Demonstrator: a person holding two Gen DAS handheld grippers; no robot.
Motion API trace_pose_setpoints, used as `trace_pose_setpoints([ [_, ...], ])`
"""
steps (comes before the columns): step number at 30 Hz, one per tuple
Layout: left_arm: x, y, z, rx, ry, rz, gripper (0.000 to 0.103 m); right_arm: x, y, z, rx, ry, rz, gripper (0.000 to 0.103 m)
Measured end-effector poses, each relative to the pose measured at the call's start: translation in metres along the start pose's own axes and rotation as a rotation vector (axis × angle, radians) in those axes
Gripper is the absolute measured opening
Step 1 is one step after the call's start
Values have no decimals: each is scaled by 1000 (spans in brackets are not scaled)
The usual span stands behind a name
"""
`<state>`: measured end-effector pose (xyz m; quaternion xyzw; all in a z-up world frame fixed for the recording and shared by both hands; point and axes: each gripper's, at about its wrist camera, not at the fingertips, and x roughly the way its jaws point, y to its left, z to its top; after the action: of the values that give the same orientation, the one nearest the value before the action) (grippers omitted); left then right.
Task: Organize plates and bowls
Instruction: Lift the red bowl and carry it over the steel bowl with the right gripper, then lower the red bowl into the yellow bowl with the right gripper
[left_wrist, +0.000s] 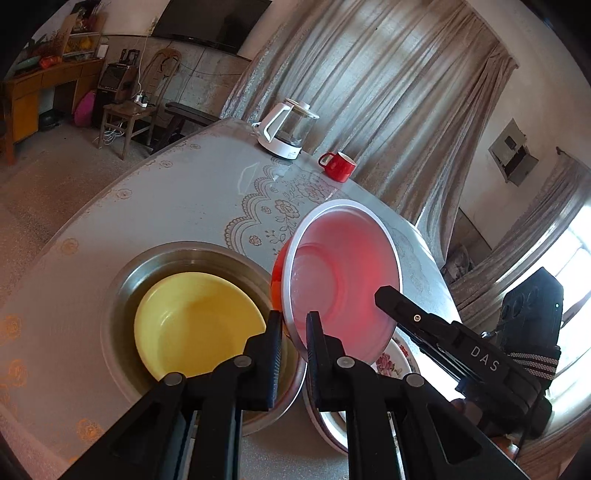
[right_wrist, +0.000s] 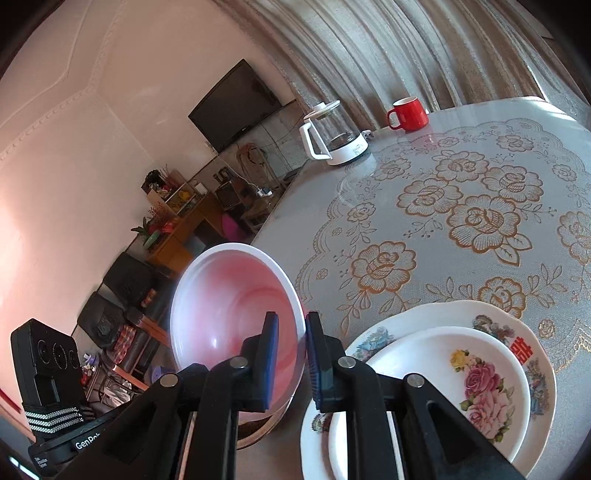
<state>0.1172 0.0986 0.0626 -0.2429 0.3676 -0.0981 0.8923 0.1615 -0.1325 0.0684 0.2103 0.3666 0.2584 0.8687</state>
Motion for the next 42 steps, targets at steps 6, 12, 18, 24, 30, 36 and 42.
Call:
trace_pose_setpoints([
  [6, -18, 32, 2, -50, -10, 16, 12, 19, 31, -8, -47, 53, 40, 15],
  [12, -20, 59, -9, -102, 23, 48, 12, 40, 48, -21, -83, 115, 49, 15],
  [18, -15, 70, -19, -130, 51, 52, 12, 52, 49, -34, -83, 153, 32, 15],
  [24, -10, 72, -20, -129, 62, 58, 12, 58, 44, -39, -62, 182, 21, 17],
  [30, -1, 77, -25, -123, 81, 84, 12, 66, 38, -46, -50, 206, 8, 20],
  [36, 3, 77, -25, -117, 91, 98, 12, 67, 35, -47, -51, 210, 0, 22],
  [42, 0, 74, -23, -93, 63, 121, 17, 64, 35, -50, -47, 206, -3, 22],
])
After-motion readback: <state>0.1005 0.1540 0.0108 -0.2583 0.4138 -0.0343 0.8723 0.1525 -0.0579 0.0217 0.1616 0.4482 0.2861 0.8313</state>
